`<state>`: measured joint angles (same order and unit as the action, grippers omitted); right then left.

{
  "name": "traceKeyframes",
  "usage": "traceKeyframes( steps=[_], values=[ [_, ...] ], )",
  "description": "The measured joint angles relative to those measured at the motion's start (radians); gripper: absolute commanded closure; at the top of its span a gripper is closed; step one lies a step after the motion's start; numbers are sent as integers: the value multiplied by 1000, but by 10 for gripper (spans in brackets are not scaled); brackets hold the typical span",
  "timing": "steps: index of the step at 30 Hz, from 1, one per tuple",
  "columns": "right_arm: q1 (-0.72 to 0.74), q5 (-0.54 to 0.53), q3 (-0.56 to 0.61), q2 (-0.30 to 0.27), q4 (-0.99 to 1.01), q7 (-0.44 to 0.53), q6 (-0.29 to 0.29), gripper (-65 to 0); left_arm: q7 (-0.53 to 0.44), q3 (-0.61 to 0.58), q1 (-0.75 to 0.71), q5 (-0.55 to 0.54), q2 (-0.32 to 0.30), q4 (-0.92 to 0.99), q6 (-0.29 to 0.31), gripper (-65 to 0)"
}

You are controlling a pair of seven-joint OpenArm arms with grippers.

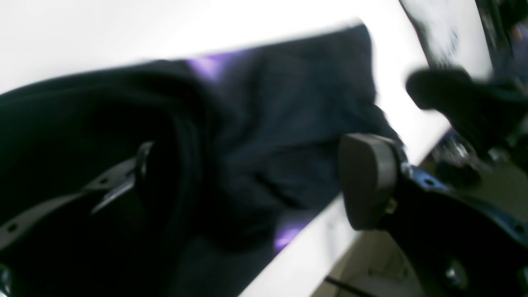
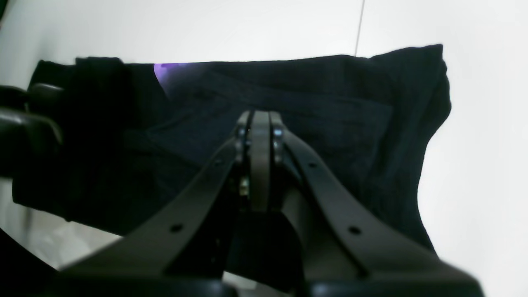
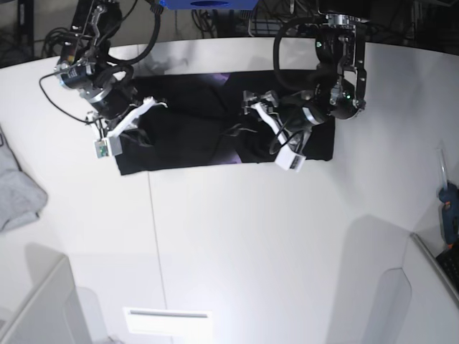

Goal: Fold the T-shirt properly
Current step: 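Fold the hem end of the strip over toward the right gripper with left gripper, then regrasp the folded strip ends with both grippers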

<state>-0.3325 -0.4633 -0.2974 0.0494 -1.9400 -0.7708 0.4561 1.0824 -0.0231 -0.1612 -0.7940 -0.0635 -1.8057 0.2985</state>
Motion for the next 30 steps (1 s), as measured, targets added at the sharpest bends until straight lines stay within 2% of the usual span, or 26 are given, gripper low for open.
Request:
traceKeyframes(
  steps=[4,12,13,15,17,18,19,20,21,23,25,26,27,30],
  values=[
    [0,0,0,0,0,0,0,0,0,-79,29,-1,6,-1,2,-541],
    [0,-2,-26,3,0,-1,0,0,0,-73,27,0,-6,-5,3,-536],
    [0,0,-48,4,0,0,0,0,0,-67,23,0,-8,-11,3,-515],
    [3,0,-90,3,0,-1,0,0,-2,-15,-2,-15,-29,-43,5,-398],
    [14,0,-123,0,0,-18,0,0,-10,91,-47,-16,-53,-86,8,-206],
    [25,-2,-139,1,0,-58,0,0,-4,150,-69,-8,-64,-100,12,-87],
    [43,-12,-155,3,0,-113,0,0,-7,204,-87,3,-80,-106,4,0],
    [61,-57,-178,5,1,-171,1,0,-2,250,-101,4,-94,-107,6,0],
    [82,-114,-210,5,5,-230,1,-72,2,296,-115,0,-105,-108,8,0],
    [125,-188,-281,-2,15,-310,5,-270,-6,388,-142,-4,-124,-108,12,0],
    [152,-265,-336,-21,36,-372,5,-411,-16,470,-174,-6,-150,-108,23,0],
    [158,-278,-348,-34,51,-380,5,-443,-24,511,-190,7,-165,-108,47,0],
    [169,-290,-356,-45,69,-396,5,-446,-40,547,-209,8,-177,-103,71,0],
    [204,-300,-354,-84,158,-412,6,-425,-117,600,-255,23,-216,-64,140,0]
  ],
)
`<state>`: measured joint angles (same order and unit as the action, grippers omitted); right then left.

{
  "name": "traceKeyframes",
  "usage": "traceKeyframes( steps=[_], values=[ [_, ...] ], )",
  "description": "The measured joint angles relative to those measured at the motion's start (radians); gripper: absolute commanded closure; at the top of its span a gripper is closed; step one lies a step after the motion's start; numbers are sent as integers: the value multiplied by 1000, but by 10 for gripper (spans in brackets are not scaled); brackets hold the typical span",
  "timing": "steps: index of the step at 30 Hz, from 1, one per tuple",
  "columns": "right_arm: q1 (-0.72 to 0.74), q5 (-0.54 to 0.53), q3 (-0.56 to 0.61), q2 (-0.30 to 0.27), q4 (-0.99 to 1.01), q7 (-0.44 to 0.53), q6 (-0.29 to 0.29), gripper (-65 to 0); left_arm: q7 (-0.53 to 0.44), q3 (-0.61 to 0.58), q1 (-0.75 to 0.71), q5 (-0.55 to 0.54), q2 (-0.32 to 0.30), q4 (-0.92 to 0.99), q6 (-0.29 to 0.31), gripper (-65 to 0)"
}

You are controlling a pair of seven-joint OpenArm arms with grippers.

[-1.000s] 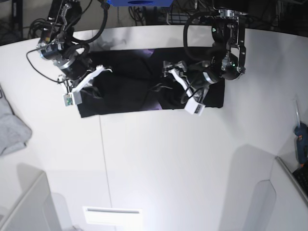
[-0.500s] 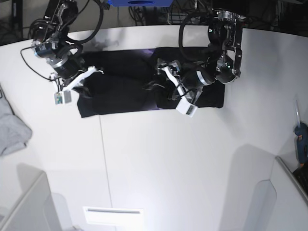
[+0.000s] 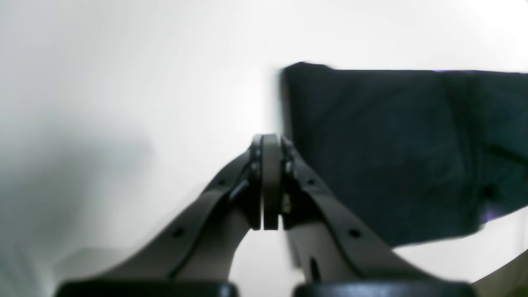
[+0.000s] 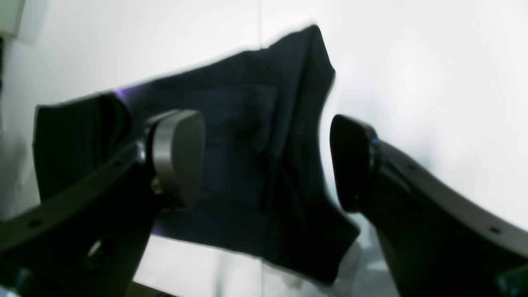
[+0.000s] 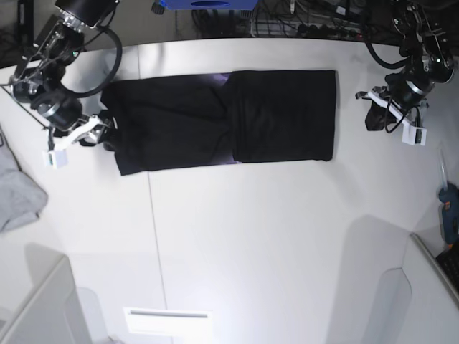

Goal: Fold the T-shirt properly
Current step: 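Regrasp the folded strip ends with both grippers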

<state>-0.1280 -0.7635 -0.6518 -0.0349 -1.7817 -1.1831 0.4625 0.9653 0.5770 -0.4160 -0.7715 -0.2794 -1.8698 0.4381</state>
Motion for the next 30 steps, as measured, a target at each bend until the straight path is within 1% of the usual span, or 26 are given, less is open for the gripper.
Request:
traceKeyframes(
  steps=[2,3,5,7,10,12,14,17,24,28,30],
  values=[
    [20,5,0,-22,69,8,0,-426,-71,-2,-19,63,-10,39,25,0],
    [26,7,-1,-29,102,7,-1,-428,-101,-3,-26,115,-9,59,43,0],
    [34,6,-1,-34,168,6,-4,-431,-158,-3,-41,197,-3,93,95,0],
    [33,8,1,-34,206,0,-2,-431,-179,-3,-47,251,2,134,170,0],
    [33,6,1,-45,227,2,-2,-432,-201,0,-35,285,22,191,219,0],
    [35,6,8,-47,235,5,-2,-432,-224,-3,-32,301,30,216,221,0],
    [32,12,67,-59,246,9,-2,-432,-245,-5,-33,305,31,224,221,0],
    [36,1,115,-50,276,13,-1,-432,-243,-3,-31,315,47,227,221,0],
    [18,0,125,-61,282,41,-1,-429,-244,-5,-14,315,51,229,221,0],
    [11,-14,218,-89,278,48,0,-426,-244,-13,-14,314,49,229,221,0],
    [3,-12,242,-94,278,85,-2,-426,-244,-47,-14,319,45,230,221,0]
  ],
)
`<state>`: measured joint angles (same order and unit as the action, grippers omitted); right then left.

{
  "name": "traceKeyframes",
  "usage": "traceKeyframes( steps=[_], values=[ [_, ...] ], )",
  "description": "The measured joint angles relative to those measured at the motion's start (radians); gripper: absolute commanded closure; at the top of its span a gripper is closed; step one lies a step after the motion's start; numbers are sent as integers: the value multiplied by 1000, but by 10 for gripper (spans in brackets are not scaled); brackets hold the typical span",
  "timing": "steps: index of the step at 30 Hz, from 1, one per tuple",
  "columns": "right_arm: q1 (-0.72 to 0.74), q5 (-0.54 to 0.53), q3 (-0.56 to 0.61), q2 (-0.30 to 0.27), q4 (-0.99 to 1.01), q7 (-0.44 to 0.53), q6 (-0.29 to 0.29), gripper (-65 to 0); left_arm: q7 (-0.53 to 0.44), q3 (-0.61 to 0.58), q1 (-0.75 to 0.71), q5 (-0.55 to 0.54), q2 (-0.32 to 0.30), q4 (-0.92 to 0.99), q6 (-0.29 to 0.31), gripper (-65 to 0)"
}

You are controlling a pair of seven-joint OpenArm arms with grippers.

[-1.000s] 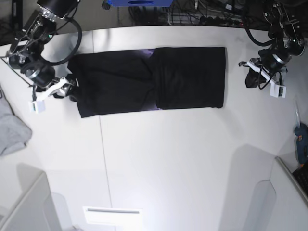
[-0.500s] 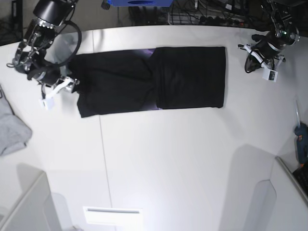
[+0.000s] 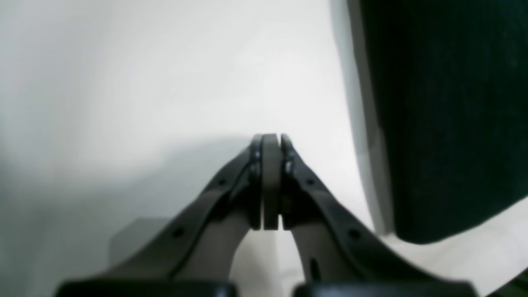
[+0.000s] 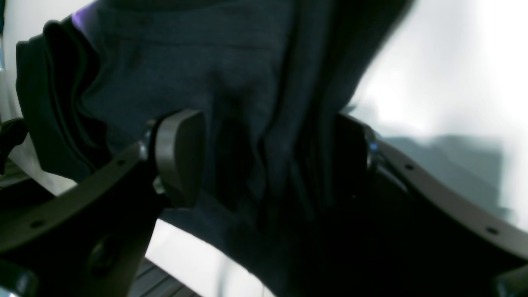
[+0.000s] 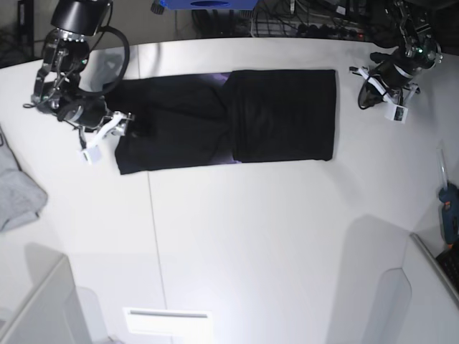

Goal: Fold the T-shirt properly
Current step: 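Regrasp the folded strip ends with both grippers, then lift the collar end with the right gripper and fold it onto the stack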

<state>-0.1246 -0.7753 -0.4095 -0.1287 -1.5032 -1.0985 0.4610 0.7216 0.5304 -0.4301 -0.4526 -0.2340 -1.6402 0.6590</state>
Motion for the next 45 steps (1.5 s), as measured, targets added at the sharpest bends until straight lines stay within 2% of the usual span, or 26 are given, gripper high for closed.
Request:
traceKeyframes(
  steps=[8,12,16,18,21,24,25,32,33,36,39,45],
  values=[
    [-13,-11,13,0,0,15,0,-425,-8,-77,3,-8,1,0,0,0],
    [-14,-12,72,-7,-1,20,0,-425,-12,-110,6,-16,2,0,1,0],
    [-15,-23,80,-1,0,26,0,-419,-9,-126,23,-14,3,0,0,0],
    [-14,-21,80,-1,0,26,1,-372,-7,-126,26,-11,10,0,0,0],
    [-13,-2,80,-3,5,18,1,-225,-11,-125,26,-16,21,0,0,0],
    [-20,8,81,-2,9,10,0,-32,-11,-127,26,-15,21,0,0,0],
    [-21,8,85,-2,11,24,0,0,-12,-135,26,-15,20,0,0,0],
    [-27,26,89,0,-30,54,-8,0,-27,-210,28,-21,16,-2,0,0],
    [-29,43,89,0,-58,51,-8,0,-27,-223,28,-24,16,-2,-17,0],
    [-35,142,94,6,-167,48,-8,0,-38,-270,30,-27,14,-10,-86,0],
    [-52,245,140,19,-271,53,-10,0,-29,-313,53,-24,16,-10,-92,0],
    [-76,364,254,70,-378,48,-6,0,-7,-318,79,-20,18,-9,-91,0]
  ],
)
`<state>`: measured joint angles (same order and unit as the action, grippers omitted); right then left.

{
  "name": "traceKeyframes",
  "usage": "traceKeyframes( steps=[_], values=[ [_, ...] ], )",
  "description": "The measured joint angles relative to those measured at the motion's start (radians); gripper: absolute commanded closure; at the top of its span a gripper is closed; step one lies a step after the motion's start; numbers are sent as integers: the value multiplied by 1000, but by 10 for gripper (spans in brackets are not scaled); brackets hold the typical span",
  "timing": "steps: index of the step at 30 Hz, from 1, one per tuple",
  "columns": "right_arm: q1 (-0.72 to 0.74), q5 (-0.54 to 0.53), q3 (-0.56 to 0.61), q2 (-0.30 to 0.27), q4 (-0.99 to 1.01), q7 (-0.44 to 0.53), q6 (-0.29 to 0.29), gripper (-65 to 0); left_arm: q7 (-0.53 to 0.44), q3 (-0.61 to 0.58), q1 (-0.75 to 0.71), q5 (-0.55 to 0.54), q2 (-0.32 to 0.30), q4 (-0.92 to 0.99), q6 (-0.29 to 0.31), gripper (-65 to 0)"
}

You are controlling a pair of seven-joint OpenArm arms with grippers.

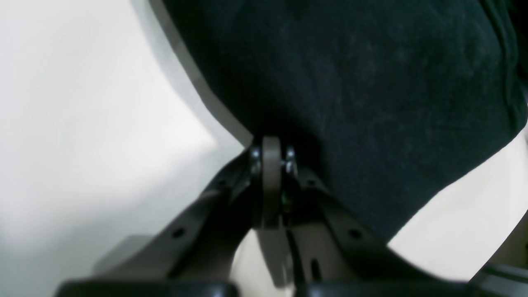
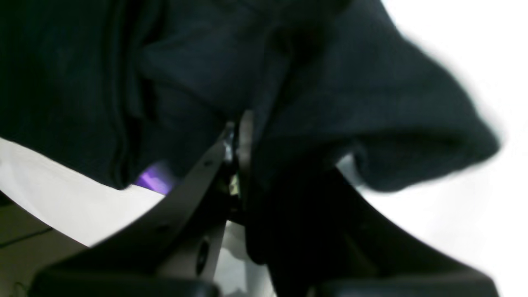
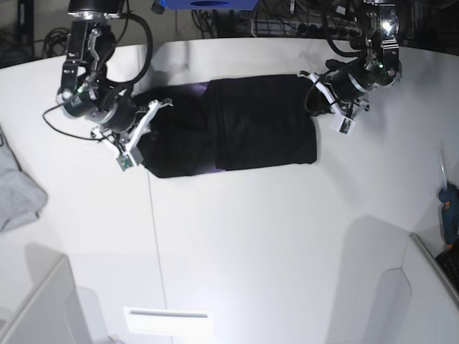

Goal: Fold the T-shirt properly
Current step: 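Lift the collar end with the right gripper and fold it onto the stack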

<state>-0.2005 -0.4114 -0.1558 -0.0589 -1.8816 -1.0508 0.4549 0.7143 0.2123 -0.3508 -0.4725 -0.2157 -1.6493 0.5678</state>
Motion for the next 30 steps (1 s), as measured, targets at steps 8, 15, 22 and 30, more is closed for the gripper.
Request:
traceKeyframes(
  steps=[8,15,22,30],
  values=[
    [-8,117,103,89,-96,-43,-2,0,2,0,12,7,-4,2,-10,0],
    [0,253,227,160,-102,-49,-2,0,0,0,9,4,-5,3,-10,0],
    [6,229,383,170,-122,-44,-183,0,0,0,4,1,-7,3,-8,0],
    [9,222,546,161,-122,11,-321,0,0,0,4,1,-22,3,-7,0]
  ],
)
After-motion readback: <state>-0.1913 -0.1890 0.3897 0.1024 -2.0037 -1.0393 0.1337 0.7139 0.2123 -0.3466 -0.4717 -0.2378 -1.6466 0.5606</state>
